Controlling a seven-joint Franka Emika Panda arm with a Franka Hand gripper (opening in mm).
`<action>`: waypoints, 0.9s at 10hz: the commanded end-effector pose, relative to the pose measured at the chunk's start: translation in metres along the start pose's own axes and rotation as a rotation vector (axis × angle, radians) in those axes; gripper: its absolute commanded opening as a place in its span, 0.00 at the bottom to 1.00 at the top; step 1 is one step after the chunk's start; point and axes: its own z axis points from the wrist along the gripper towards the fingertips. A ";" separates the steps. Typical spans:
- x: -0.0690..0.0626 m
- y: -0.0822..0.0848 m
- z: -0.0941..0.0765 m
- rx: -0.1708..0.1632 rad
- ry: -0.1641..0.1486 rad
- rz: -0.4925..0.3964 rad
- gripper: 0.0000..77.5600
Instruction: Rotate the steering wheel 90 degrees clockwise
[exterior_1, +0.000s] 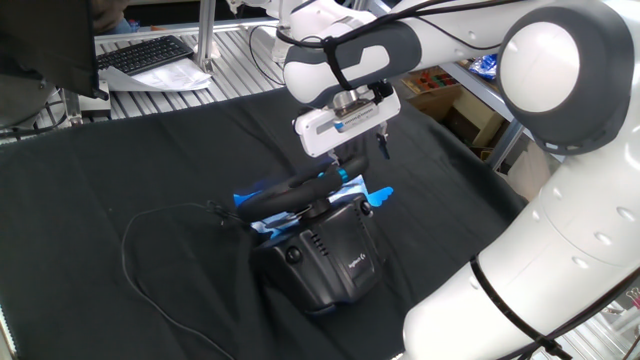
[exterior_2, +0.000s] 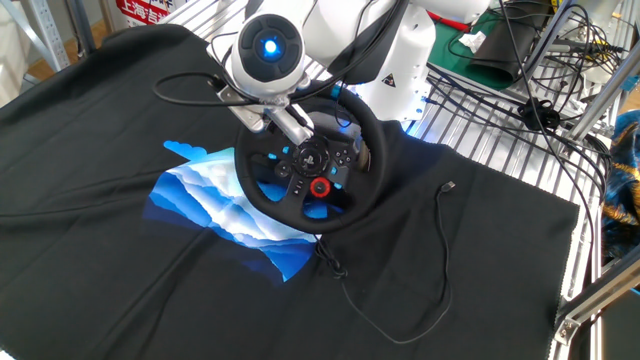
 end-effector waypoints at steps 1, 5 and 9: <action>0.017 -0.013 -0.046 -0.033 0.019 -0.054 1.00; 0.026 -0.020 -0.052 -0.031 0.025 -0.043 1.00; 0.028 -0.020 -0.054 -0.033 0.026 -0.043 1.00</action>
